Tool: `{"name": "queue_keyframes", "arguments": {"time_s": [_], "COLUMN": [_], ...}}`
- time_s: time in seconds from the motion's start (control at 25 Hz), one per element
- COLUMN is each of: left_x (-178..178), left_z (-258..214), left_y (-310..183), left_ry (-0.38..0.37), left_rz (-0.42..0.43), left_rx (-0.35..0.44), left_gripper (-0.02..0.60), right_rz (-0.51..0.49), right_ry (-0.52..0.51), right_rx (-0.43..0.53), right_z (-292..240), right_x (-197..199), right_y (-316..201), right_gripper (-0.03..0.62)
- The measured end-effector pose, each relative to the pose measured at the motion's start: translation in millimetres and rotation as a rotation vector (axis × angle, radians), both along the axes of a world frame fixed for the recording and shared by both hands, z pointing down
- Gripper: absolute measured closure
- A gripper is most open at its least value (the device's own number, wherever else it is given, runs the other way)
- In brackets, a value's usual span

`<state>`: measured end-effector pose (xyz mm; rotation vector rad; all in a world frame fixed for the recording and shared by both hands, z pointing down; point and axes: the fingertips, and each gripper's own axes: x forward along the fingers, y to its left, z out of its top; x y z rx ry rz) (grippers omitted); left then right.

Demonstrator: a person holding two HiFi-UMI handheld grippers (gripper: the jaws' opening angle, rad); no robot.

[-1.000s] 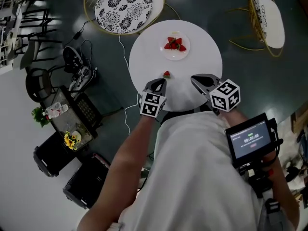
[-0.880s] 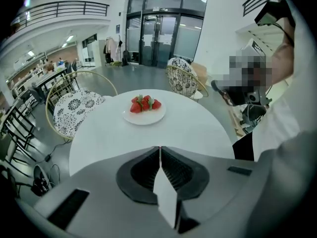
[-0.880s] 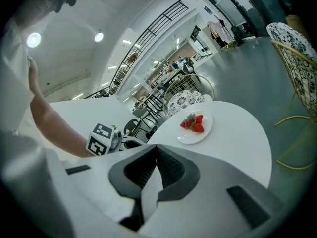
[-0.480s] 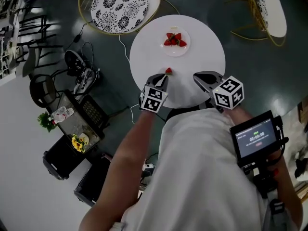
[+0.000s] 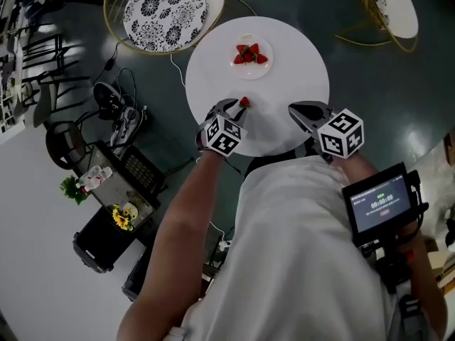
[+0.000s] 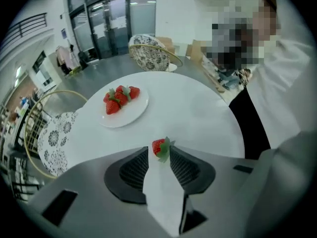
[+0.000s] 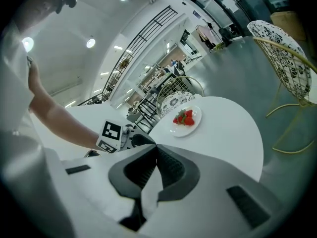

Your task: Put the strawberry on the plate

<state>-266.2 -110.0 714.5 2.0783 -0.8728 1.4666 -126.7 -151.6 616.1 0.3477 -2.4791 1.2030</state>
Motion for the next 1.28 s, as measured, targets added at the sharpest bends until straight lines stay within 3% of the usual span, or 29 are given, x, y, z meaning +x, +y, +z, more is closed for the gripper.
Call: {"name": "queue_keyframes", "arguments": {"time_s": [0.24, 0.52, 0.88, 1.28], "left_x": [7.9, 6.7, 6.5, 11.1], "left_z": [9.8, 16.5, 14.4, -3.0], "left_y": [-0.2, -1.8, -2.5, -13.9], "left_ry": [-0.073, -0.109, -0.089, 0.016], "left_rz": [0.215, 0.255, 0.207, -0.007], "left_rx": [-0.040, -0.068, -0.071, -0.008], "left_gripper": [0.466, 0.468, 0.471, 0.471], "right_rz": [0.031, 0.064, 0.061, 0.020], "right_ry": [0.003, 0.005, 0.007, 0.008], "right_rx": [-0.009, -0.016, -0.018, -0.003], "right_z": [3.5, 6.3, 6.9, 3.4], "right_x": [5.4, 9.6, 9.1, 3.5], "right_y": [1.3, -1.2, -0.8, -3.5], "right_gripper": [0.586, 0.586, 0.586, 0.586]}}
